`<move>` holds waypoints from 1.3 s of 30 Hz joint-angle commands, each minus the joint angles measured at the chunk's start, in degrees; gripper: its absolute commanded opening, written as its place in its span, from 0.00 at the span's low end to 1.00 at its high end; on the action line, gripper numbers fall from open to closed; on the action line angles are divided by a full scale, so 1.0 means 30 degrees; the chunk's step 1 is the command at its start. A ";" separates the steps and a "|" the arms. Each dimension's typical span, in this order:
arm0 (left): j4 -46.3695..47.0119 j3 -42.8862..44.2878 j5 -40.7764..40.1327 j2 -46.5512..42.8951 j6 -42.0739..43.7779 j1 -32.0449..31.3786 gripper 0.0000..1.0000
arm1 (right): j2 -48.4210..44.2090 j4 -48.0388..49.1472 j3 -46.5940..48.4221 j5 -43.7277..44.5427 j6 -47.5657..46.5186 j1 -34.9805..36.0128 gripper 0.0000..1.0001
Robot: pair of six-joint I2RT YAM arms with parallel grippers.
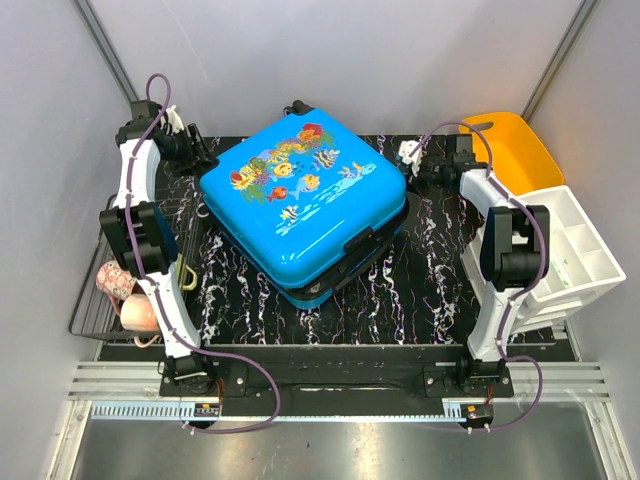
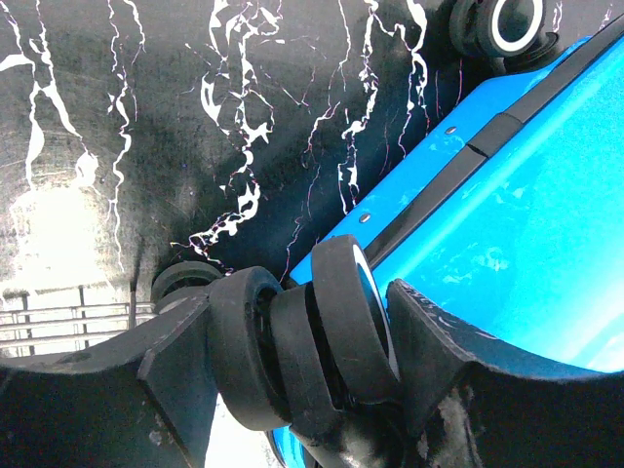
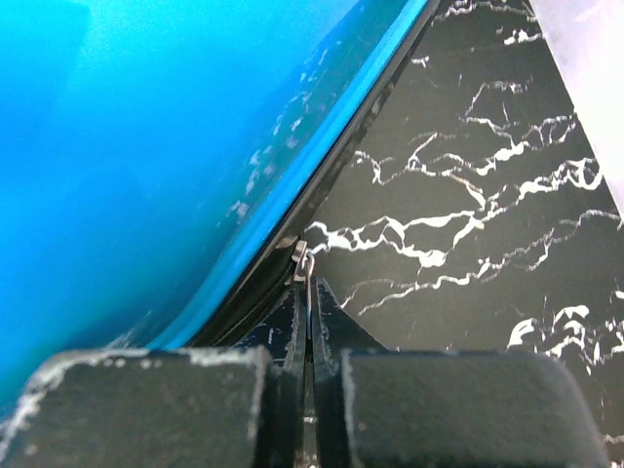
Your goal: Open, take out, and arrange the luggage
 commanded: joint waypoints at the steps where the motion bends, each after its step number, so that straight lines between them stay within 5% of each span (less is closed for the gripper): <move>1: -0.0302 -0.1301 0.1471 -0.0110 0.4396 -0.1687 0.00 | 0.0955 0.2939 0.2182 -0.2162 -0.0610 0.0645 0.00; 11: 0.0661 -0.4465 0.1531 -0.1751 0.4075 -0.1893 0.00 | 0.3882 0.8245 0.4611 0.0030 0.4398 0.1261 0.00; 12: 0.0694 -0.4642 0.1530 -0.1811 0.3987 -0.1864 0.00 | 0.4061 0.8274 0.5369 0.0354 0.4576 0.1261 0.04; 13: 0.0665 -0.4672 0.1588 -0.1927 0.3957 -0.1864 0.00 | 0.4179 0.8245 0.5638 0.0763 0.4665 0.1290 0.21; 16: 0.0840 -0.4614 0.1850 -0.2191 0.3461 -0.1806 0.00 | 0.3772 0.8070 0.5934 0.2520 0.4782 0.1290 0.45; 17: 0.0898 -0.4614 0.1940 -0.2279 0.3227 -0.1776 0.00 | 0.3219 0.7750 0.5846 0.3279 0.4725 0.1261 0.61; 20: 0.0986 -0.4818 0.2204 -0.2630 0.3137 -0.1718 0.00 | 0.1785 0.7163 0.5232 0.4307 0.4694 0.1290 0.76; 26: 0.2536 -0.6867 0.2497 -0.3802 0.1382 -0.1132 0.00 | -0.0182 0.6753 0.5753 0.8053 0.7178 0.1290 0.87; 34: 0.3797 -0.8393 0.2293 -0.4477 0.0413 -0.0487 0.00 | -0.0216 0.0434 1.1724 1.3675 0.9900 0.2750 0.90; 37: 0.4265 -0.8918 0.2293 -0.4973 0.0091 -0.0458 0.00 | -0.1058 -0.5189 1.4251 1.2406 1.3173 0.2989 0.92; 39: 0.4618 -0.9735 0.2176 -0.5644 -0.0056 -0.0487 0.00 | -0.2084 -0.8211 1.3147 1.1437 1.4795 0.2960 0.91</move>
